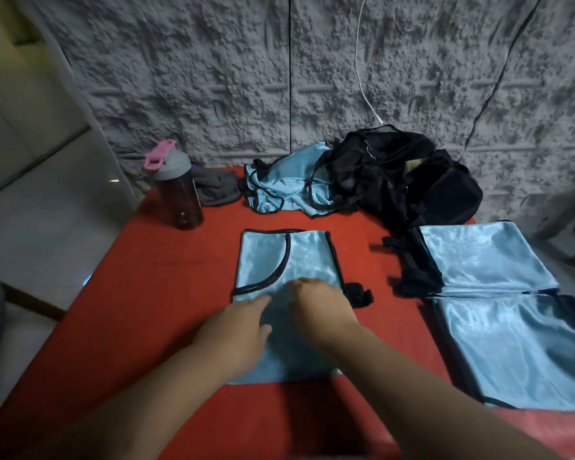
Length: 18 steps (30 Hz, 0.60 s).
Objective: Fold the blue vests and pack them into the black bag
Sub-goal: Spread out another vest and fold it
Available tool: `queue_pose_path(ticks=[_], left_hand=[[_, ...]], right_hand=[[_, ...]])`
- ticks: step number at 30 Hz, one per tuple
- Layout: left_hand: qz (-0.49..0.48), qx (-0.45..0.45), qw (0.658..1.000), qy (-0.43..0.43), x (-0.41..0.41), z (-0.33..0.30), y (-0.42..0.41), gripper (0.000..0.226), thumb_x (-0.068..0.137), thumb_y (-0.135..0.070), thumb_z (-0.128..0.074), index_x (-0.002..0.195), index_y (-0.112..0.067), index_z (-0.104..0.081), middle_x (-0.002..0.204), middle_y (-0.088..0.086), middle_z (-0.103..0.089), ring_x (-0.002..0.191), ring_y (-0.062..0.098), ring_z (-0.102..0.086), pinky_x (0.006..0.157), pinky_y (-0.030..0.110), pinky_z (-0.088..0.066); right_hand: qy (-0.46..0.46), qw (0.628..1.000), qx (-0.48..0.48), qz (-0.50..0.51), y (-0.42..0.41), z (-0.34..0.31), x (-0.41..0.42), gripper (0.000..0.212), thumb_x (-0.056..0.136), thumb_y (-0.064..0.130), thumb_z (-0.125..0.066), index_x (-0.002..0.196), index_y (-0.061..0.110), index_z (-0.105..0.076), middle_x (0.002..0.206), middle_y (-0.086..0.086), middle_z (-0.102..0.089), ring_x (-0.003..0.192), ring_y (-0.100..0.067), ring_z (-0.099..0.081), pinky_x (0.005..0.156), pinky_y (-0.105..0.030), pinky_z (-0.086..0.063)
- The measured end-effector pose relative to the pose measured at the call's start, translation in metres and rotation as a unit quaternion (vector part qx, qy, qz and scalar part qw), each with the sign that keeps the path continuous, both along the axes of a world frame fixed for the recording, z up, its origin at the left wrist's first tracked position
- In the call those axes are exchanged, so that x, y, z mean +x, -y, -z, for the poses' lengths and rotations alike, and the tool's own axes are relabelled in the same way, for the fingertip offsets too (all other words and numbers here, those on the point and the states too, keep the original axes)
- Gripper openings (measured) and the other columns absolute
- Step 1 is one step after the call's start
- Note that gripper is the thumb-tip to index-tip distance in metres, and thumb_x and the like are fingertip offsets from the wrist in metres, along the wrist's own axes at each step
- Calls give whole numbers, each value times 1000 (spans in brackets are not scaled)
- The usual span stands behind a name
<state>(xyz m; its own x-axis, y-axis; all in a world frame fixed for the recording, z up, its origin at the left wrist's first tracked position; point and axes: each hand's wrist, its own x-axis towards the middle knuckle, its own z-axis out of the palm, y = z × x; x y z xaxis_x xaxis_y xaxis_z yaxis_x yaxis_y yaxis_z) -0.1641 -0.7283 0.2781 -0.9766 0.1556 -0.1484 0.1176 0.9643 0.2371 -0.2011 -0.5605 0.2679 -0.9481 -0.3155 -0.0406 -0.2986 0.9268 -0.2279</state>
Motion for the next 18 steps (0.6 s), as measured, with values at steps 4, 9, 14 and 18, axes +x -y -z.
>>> queue_pose_path(ticks=[4,9,14,18], left_hand=[[13,42,999,9,38,-3,6,15,88,-38,-68,102,-32,-66,94,-9,-67,93,14,-65,78,27,-50],[71,23,997,17,54,10,16,21,82,-42,-77,97,-29,-69,94,-12,-57,98,11,-60,85,28,-48],[54,-44,997,-20,54,12,13,14,90,-23,-61,100,-21,-71,103,-2,-68,96,19,-66,80,30,-53],[56,-26,996,-57,56,22,15,20,89,-12,-51,95,-17,-69,101,-2,-64,101,18,-61,83,30,-49]], right_hand=[[15,998,35,-42,-24,-10,43,19,89,21,-56,103,16,-69,103,-9,-68,100,-32,-64,71,-33,-45],[48,996,20,-67,-61,-1,75,21,91,32,-61,106,21,-69,106,-3,-65,107,-23,-58,84,-29,-44],[76,993,-30,-84,-79,14,83,52,78,30,-69,130,29,-65,124,8,-62,121,-15,-54,105,-22,-41],[49,994,-37,-89,-81,17,88,58,83,27,-68,140,30,-58,137,8,-57,127,-13,-48,109,-20,-35]])
